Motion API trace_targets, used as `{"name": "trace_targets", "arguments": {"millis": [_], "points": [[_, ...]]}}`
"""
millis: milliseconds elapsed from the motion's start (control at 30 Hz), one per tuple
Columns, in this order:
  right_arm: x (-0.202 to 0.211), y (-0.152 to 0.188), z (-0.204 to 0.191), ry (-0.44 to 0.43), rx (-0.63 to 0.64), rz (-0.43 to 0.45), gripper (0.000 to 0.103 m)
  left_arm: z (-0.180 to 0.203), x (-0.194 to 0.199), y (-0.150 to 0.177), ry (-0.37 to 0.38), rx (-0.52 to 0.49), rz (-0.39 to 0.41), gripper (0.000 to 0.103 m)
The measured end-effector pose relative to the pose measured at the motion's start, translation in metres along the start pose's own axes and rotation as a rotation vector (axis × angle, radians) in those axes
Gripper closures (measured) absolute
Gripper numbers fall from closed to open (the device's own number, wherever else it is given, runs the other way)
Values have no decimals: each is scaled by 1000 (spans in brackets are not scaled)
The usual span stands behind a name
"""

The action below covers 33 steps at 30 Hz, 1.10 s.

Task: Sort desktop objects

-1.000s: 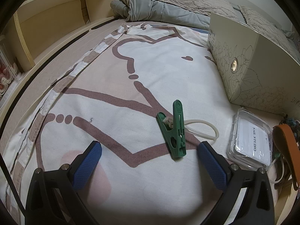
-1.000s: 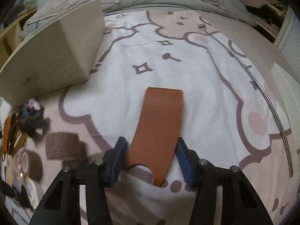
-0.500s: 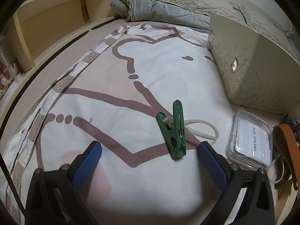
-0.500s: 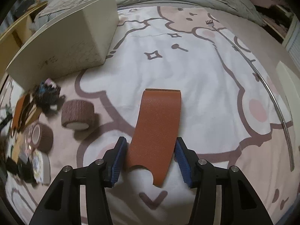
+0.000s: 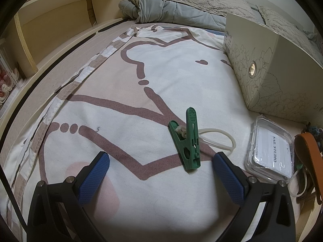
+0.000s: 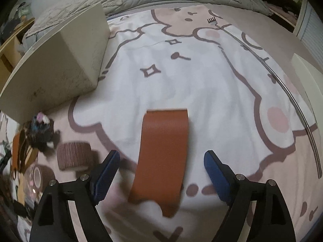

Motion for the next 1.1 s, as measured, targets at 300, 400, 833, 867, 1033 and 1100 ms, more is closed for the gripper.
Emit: {"name": "trace_targets", "arguments": {"millis": [300, 400, 833, 867, 1033, 1100], "points": [[-4, -1, -18, -55, 190, 14, 55, 0, -1, 0, 0, -1, 0, 0], [0, 3, -29, -106, 248, 10, 55, 0, -1, 0, 0, -1, 0, 0], [5, 24, -18, -33, 154, -19, 42, 0, -1, 1, 1, 0, 0, 0], [4, 24, -18, -29, 140, -15, 41, 0, -1, 1, 0, 0, 0, 0], [0, 25, -22, 5, 134, 6, 32, -2, -3, 1, 14, 11, -11, 0], [-1, 25, -22, 23, 134, 19, 20, -3, -3, 1, 16, 13, -12, 0]]}}
Point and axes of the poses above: each gripper's, at about its wrist camera, not at the fingertips, and x roughly against the way its jaws point, z to its right, y to its underside, the point moved 3 cm from there along -x, roughly the way its jaws point, and after that the axes turned 7 degrees about z, right-handed, at the moved point
